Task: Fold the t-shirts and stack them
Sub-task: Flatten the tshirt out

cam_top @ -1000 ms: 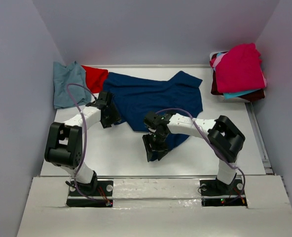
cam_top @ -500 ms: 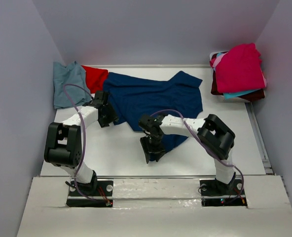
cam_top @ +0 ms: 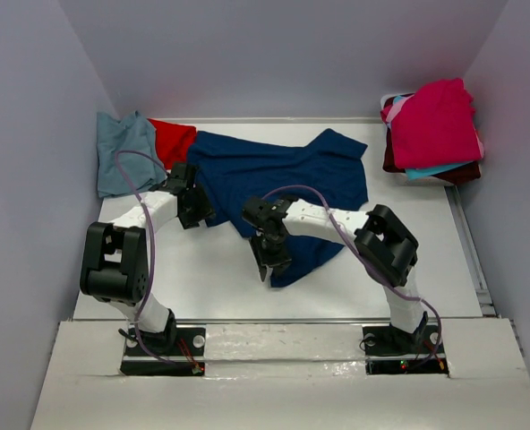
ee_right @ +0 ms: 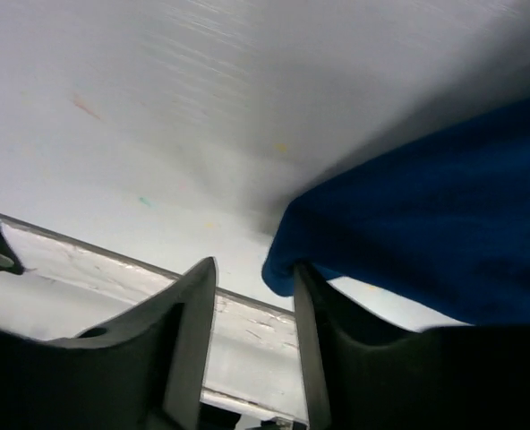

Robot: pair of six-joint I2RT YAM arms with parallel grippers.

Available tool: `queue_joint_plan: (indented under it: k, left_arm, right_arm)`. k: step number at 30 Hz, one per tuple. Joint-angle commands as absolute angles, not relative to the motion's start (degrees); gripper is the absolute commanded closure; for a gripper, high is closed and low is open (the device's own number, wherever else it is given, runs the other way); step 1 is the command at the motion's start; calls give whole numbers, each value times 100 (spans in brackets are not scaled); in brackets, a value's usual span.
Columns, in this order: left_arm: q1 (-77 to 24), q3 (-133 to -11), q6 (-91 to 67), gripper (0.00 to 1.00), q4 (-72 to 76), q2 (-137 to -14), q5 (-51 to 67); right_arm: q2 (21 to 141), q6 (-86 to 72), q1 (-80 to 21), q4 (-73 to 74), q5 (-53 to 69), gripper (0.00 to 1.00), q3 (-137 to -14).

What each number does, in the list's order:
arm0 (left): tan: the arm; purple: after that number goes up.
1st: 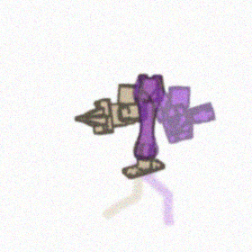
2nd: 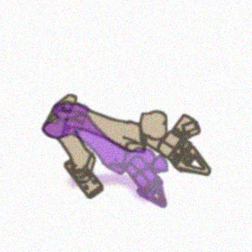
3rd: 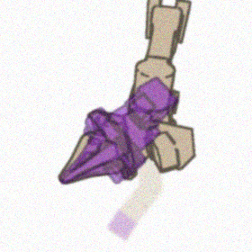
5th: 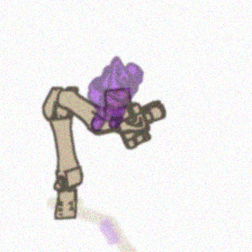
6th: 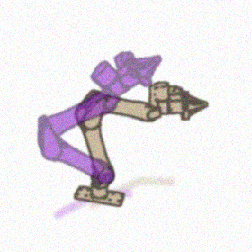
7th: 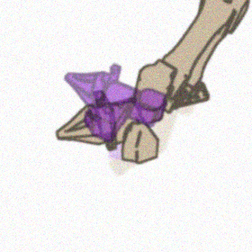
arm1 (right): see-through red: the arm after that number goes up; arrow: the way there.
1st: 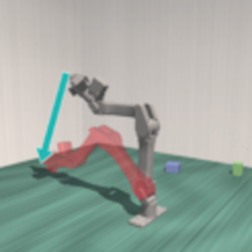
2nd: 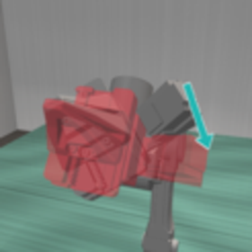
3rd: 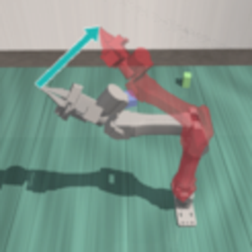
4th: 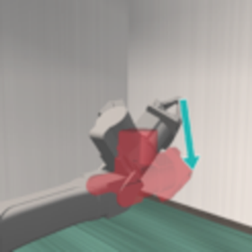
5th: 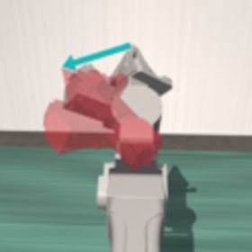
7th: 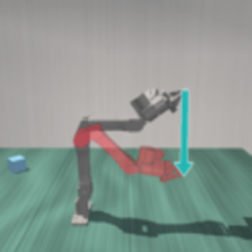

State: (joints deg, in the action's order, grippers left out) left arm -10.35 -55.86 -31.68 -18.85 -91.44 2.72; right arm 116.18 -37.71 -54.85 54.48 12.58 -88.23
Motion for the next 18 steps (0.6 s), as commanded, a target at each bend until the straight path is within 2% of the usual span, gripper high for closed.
queue_joint_plan:
  k: [1, 10, 13, 18]
  left_arm:
    - [-940, -5801, -3032, 39, -1881, -9097, 299]
    - [-879, -5810, -2979, 39, -1854, -9184, 334]
    - [-879, -5827, -2953, 39, -1793, -9298, 413]
    - [-879, -5854, -2874, 40, -1644, -9615, 624]
  right_arm:
    - [11672, -3718, -5537, 5783, 967, 70, -8842]
    - [11567, -3753, -5537, 5818, 993, 87, -8622]
    - [11505, -3762, -5537, 5853, 976, 90, -8622]
    - [11443, -3797, -5537, 5889, 967, 90, -8622]
